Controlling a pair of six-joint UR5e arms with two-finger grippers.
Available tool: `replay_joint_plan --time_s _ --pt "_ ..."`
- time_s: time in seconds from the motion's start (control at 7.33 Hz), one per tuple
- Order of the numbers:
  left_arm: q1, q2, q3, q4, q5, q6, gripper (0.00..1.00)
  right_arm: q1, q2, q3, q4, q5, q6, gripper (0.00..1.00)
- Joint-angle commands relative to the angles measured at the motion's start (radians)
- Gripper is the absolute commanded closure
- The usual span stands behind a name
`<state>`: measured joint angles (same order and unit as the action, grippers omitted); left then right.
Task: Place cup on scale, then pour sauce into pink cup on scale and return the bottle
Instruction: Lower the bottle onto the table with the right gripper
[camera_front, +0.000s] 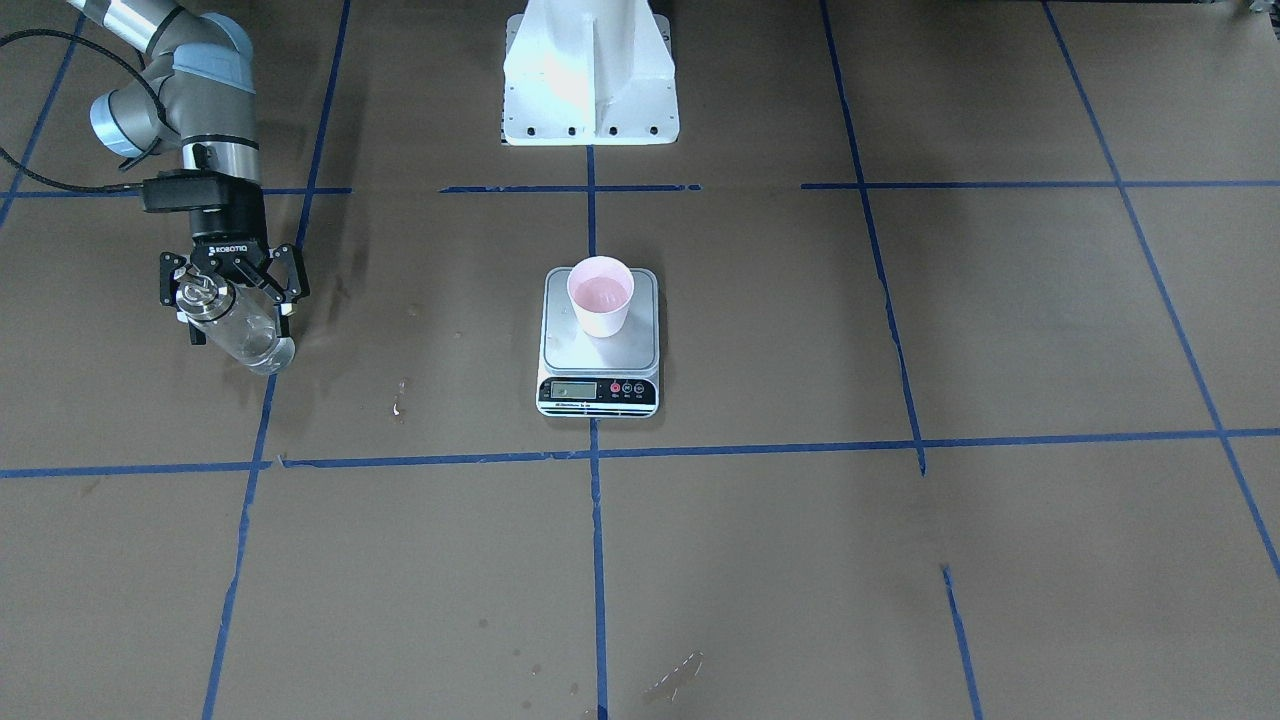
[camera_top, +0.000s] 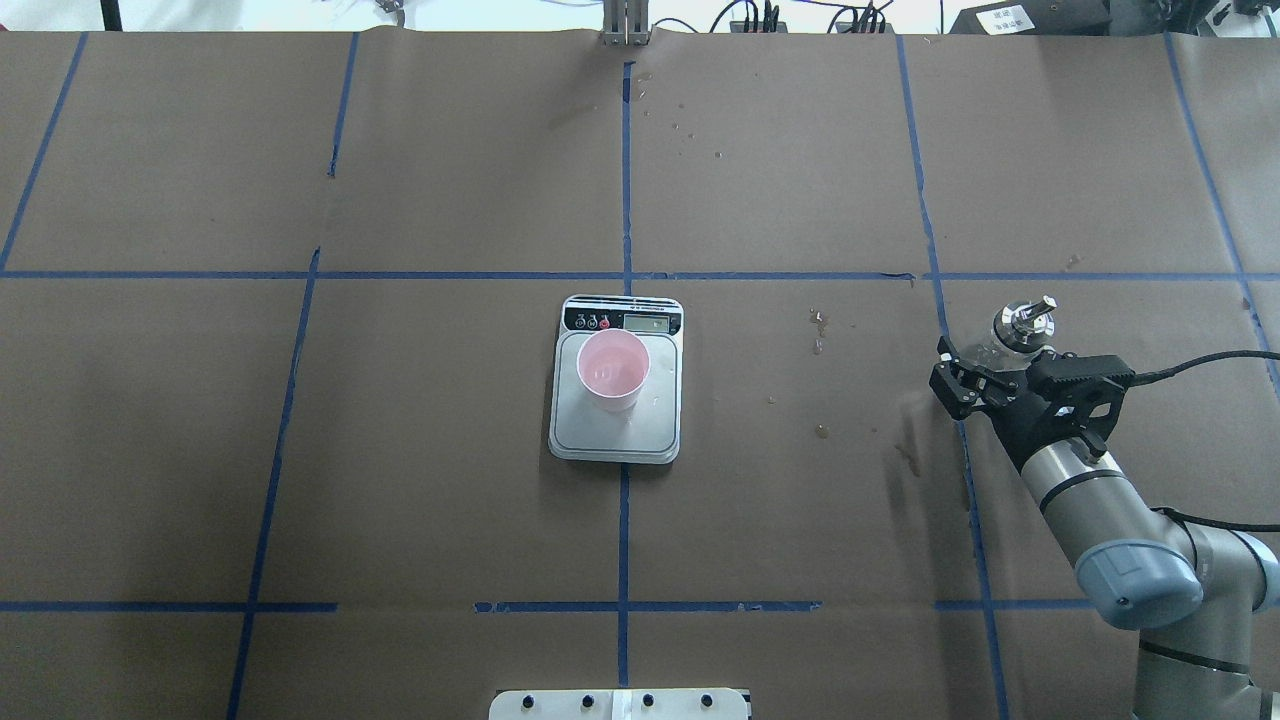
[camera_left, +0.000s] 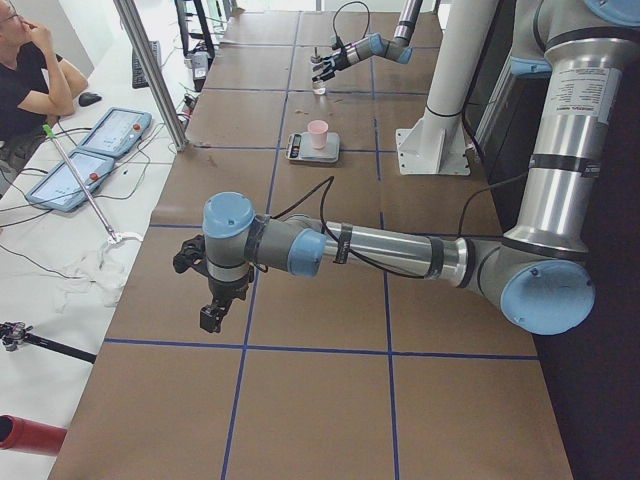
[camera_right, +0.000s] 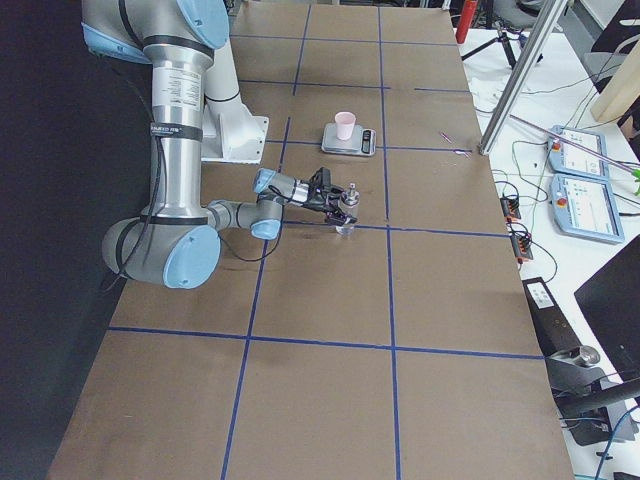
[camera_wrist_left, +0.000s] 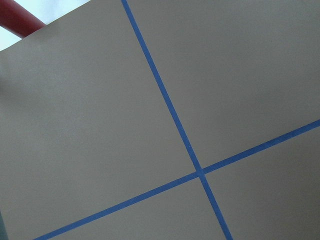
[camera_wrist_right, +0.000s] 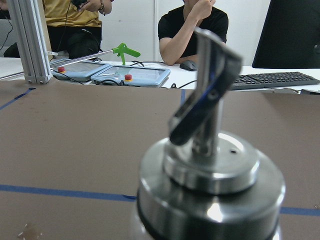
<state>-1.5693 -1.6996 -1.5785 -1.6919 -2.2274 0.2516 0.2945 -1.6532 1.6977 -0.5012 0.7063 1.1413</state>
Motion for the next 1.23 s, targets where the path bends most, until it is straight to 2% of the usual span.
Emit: replay_joint_plan --time_s 0.0,0.41,0.82,1.09 --pt "0.000 0.000 0.000 0.000 0.000 0.000 0.00 0.001 -0.003 0.000 -0.020 0.042 0.000 0.01" --pt "0.000 0.000 0.000 0.000 0.000 0.000 0.00 0.005 -0.017 0.026 -0.030 0.071 0.000 0.01" --pt "-0.002 0.000 0.000 0.000 0.000 0.000 0.00 0.005 -0.089 0.108 -0.033 0.107 0.000 0.01" --pt "-0.002 0.000 0.000 0.000 0.000 0.000 0.00 0.003 -0.108 0.195 -0.156 0.133 0.002 0.01"
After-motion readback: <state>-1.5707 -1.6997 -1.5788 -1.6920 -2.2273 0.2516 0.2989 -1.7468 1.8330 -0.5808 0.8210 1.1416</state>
